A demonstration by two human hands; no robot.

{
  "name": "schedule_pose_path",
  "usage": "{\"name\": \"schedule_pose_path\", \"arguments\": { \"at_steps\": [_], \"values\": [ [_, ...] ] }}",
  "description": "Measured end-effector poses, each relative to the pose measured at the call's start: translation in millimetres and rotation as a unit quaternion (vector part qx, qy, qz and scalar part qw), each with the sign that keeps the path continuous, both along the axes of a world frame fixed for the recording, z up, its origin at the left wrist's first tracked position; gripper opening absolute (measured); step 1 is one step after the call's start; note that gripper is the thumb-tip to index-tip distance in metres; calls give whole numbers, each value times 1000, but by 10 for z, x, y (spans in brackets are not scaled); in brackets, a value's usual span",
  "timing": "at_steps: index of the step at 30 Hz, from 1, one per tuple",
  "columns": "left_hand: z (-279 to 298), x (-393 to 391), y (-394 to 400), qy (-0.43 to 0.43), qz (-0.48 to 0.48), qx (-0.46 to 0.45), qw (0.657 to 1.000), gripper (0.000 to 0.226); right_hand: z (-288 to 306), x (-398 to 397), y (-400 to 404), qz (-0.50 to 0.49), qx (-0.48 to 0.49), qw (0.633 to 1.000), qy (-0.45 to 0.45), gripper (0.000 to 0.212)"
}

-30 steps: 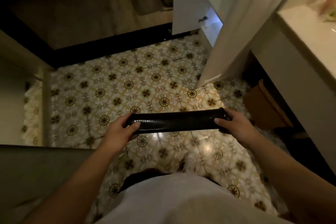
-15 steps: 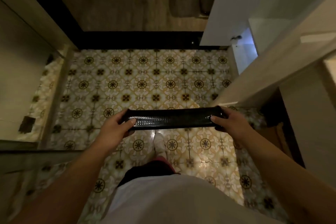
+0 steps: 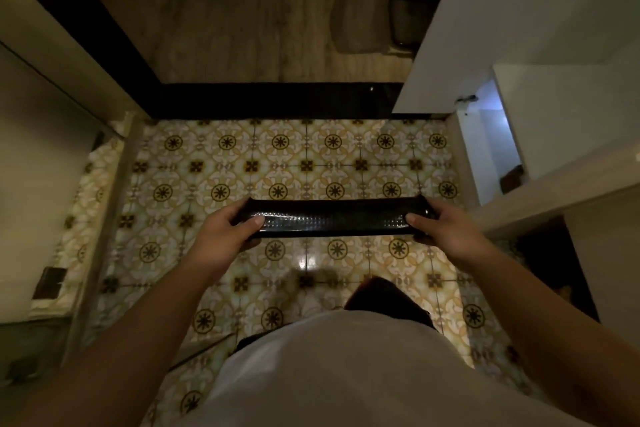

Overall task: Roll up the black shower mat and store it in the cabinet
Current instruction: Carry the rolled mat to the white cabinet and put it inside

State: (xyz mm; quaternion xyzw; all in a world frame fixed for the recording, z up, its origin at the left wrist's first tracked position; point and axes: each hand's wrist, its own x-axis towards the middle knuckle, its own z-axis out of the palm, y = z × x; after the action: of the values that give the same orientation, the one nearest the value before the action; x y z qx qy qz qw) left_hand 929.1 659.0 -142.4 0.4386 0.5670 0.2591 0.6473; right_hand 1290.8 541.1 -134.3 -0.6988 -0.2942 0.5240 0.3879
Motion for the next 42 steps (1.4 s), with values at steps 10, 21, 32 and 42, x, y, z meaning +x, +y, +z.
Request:
{"name": "schedule_pose_path", "arguments": {
  "at_steps": [10, 21, 32, 42],
  "values": [
    [-78, 569, 1275, 31, 2, -8, 999, 45, -236, 564, 1244, -14, -31, 999, 34, 21],
    [48, 1845, 2841, 65, -54, 11, 996, 44, -327, 1636, 2489, -83, -71, 993, 53, 45],
    [-47, 3419, 4417, 34, -233, -2, 972, 56, -352, 2427, 2843, -258, -75, 963, 10, 49],
    [-4, 5093, 5668, 20, -495, -40, 868, 42, -217, 2329, 3097, -482, -16, 876, 21, 23]
  ]
}}
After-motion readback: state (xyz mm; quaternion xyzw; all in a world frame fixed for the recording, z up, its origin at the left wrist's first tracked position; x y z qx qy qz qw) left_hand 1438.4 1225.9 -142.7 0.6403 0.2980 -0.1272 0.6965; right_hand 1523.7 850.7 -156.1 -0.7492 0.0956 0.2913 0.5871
